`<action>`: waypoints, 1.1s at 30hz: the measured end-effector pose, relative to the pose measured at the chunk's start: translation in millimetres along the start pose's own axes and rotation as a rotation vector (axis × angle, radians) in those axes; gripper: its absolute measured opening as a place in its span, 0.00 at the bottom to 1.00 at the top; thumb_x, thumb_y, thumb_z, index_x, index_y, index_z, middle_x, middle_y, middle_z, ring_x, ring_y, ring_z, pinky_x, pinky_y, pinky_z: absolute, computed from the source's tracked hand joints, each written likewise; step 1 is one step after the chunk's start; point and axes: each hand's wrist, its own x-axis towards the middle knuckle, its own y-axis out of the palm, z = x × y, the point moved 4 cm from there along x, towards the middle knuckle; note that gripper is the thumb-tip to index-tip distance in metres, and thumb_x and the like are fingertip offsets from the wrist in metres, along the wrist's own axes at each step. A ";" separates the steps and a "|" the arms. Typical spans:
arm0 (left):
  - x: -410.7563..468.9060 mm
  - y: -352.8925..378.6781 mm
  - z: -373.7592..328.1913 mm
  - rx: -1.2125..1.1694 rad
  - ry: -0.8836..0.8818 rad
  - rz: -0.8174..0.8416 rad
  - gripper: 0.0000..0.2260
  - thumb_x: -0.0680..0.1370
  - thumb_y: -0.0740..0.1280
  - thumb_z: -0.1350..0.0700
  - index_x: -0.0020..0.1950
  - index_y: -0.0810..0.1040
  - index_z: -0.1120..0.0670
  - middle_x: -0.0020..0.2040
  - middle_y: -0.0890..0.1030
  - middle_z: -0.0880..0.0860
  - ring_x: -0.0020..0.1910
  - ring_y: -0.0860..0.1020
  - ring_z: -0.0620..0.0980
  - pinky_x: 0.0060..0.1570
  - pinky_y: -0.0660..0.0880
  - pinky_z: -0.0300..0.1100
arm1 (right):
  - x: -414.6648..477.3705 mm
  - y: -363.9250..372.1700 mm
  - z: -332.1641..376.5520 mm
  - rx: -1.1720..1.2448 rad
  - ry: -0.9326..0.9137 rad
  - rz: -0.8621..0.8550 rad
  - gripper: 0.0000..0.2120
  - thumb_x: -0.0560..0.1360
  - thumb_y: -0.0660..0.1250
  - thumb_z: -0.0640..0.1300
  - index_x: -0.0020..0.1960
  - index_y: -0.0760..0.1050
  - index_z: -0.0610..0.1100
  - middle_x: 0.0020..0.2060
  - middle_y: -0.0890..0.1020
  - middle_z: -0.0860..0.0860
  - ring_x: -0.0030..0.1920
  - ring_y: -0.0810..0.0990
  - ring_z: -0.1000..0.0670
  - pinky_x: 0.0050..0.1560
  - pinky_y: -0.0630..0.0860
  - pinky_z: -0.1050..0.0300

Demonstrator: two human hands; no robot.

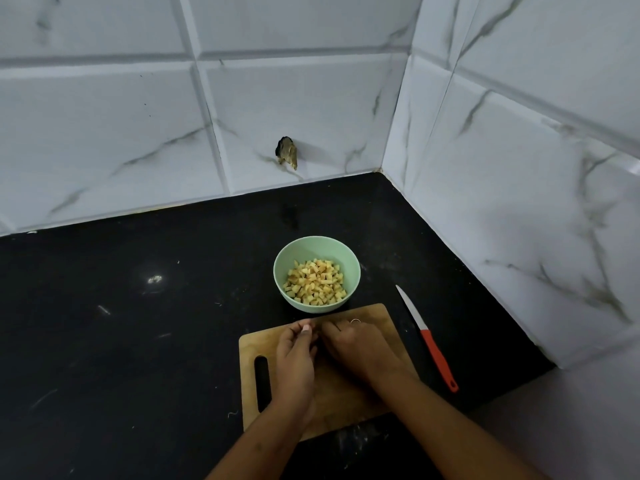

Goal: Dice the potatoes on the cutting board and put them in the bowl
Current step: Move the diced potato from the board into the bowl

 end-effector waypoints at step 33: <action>33.2 38.4 -79.9 -0.206 0.066 -0.017 0.09 0.81 0.59 0.53 0.57 0.77 0.51 0.55 0.80 0.52 0.54 0.79 0.50 0.53 0.77 0.47 | 113.1 -62.3 -27.0 0.897 0.778 -0.007 0.19 0.81 0.59 0.52 0.34 0.73 0.45 0.32 0.75 0.50 0.34 0.74 0.53 0.38 0.70 0.56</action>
